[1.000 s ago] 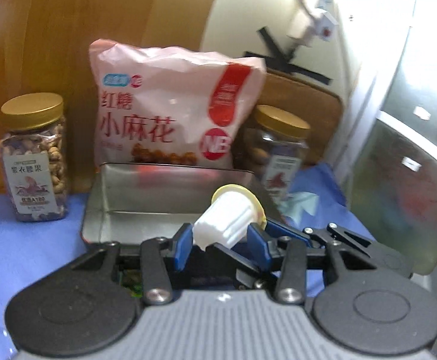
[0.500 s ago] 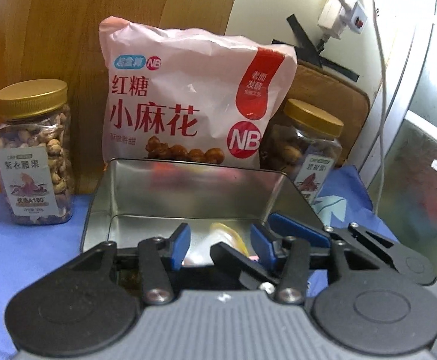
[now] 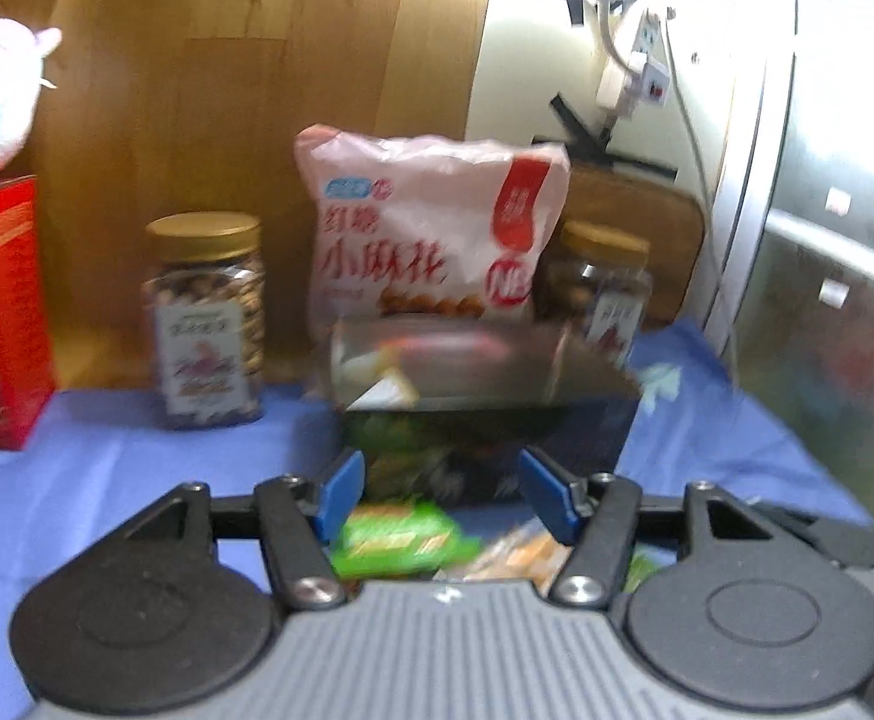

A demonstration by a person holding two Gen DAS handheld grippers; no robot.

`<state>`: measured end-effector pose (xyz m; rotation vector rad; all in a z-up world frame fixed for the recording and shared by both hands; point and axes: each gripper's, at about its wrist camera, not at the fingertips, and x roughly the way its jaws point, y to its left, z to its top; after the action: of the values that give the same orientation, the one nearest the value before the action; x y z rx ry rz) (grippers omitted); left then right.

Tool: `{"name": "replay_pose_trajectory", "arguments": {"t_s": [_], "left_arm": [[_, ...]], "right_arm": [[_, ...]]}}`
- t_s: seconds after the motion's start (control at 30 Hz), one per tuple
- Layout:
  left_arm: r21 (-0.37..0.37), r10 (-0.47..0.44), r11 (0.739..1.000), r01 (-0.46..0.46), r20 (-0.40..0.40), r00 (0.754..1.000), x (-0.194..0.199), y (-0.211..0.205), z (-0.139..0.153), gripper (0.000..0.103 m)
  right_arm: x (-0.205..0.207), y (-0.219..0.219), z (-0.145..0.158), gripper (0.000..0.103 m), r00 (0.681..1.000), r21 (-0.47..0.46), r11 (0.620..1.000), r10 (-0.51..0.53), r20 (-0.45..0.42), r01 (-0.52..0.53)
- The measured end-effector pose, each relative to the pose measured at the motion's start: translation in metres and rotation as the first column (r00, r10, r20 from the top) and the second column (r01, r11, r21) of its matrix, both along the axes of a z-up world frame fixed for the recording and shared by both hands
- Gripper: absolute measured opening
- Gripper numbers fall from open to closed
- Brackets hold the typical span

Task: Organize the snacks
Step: 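Lower the right tool onto the green pastry packet and close it, then lift the green pastry packet with the right tool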

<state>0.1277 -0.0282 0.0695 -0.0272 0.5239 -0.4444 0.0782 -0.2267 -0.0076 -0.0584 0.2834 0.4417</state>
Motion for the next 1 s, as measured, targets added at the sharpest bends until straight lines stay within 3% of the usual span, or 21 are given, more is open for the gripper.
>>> {"name": "replay_pose_trajectory", "arguments": {"t_s": [0.13, 0.33, 0.57, 0.73, 0.8, 1.0], "left_arm": [[0.052, 0.019, 0.998, -0.019, 0.004, 1.000, -0.011, 0.011, -0.014, 0.059], [0.047, 0.020, 0.999, -0.019, -0.035, 0.999, -0.014, 0.026, -0.028, 0.059], [0.063, 0.009, 0.998, -0.004, -0.079, 0.997, -0.016, 0.026, -0.039, 0.059], [0.031, 0.006, 1.000, -0.003, -0.077, 0.997, -0.021, 0.031, -0.036, 0.062], [0.038, 0.014, 0.999, -0.012, -0.064, 0.998, -0.024, 0.031, -0.034, 0.065], [0.047, 0.017, 0.999, -0.013, -0.072, 0.997, -0.023, 0.029, -0.035, 0.070]], "right_arm": [[-0.012, 0.006, -0.014, 0.071, 0.998, -0.015, 1.000, -0.027, -0.058, 0.026], [-0.009, 0.021, -0.027, 0.073, 0.987, -0.100, 0.991, -0.105, -0.120, 0.093], [-0.005, 0.038, -0.031, 0.072, 0.978, -0.167, 0.973, -0.177, -0.108, 0.157], [-0.001, 0.041, -0.031, 0.071, 0.971, -0.161, 0.965, -0.223, -0.089, 0.207], [0.000, 0.040, -0.031, 0.058, 0.967, -0.146, 0.963, -0.240, -0.089, 0.226], [-0.004, 0.048, -0.031, 0.055, 0.964, -0.164, 0.955, -0.260, -0.060, 0.247]]}}
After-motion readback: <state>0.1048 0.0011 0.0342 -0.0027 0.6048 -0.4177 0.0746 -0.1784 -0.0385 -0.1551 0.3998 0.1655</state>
